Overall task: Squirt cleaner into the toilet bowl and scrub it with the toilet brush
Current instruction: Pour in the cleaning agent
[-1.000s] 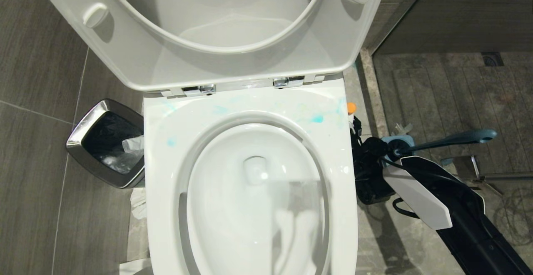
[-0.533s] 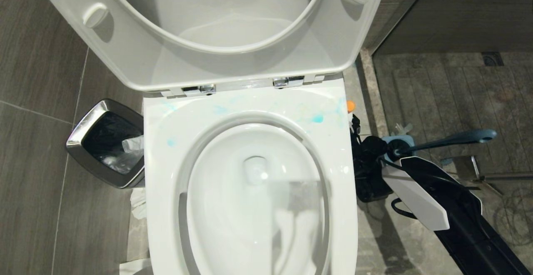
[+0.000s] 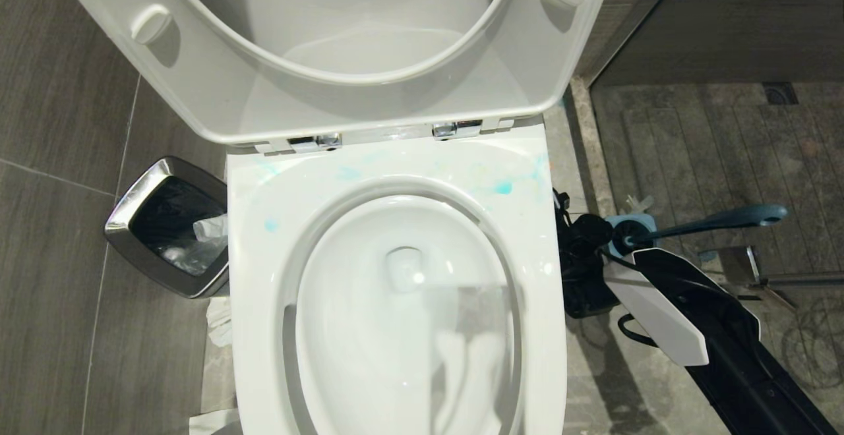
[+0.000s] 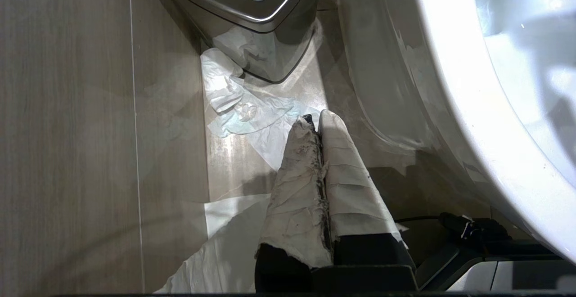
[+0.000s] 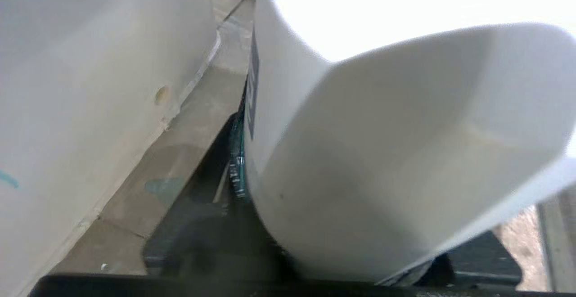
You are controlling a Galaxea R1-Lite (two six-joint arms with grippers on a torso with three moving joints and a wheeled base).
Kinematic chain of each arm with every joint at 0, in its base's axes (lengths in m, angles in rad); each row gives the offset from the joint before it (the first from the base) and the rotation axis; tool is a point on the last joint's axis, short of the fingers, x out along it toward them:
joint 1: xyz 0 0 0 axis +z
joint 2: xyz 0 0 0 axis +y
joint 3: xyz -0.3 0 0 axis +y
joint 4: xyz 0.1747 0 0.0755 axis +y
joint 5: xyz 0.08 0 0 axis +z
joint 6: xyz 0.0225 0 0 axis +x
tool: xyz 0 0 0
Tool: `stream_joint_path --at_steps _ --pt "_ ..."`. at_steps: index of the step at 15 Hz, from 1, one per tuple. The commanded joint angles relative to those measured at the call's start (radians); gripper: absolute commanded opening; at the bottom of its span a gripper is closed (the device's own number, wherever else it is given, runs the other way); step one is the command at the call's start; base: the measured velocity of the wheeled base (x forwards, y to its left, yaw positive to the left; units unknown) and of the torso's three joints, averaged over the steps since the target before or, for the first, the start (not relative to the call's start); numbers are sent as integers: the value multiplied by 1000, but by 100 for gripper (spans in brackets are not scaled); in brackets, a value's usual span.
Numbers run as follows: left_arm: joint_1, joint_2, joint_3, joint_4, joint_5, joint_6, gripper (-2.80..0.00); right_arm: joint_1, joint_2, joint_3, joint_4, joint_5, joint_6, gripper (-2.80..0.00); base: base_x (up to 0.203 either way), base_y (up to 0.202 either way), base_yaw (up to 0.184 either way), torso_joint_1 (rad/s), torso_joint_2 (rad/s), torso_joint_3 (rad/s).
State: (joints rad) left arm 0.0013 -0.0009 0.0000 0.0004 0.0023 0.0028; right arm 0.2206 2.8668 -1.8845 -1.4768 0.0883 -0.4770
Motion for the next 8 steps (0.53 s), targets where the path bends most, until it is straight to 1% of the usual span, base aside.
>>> stream_joint_path --at_steps 1,6,8 --pt "0 1 0 0 1 0 -280 0 -9 -1 -16 1 -3 -280 0 0 0 0 0 0" --pt "0 1 0 0 -1 0 -280 0 -80 14 -12 -10 -1 -280 0 0 0 0 0 0" --pt "0 1 0 0 -1 0 -280 -4 -127 47 -13 -28 -1 -280 0 0 0 0 0 0"
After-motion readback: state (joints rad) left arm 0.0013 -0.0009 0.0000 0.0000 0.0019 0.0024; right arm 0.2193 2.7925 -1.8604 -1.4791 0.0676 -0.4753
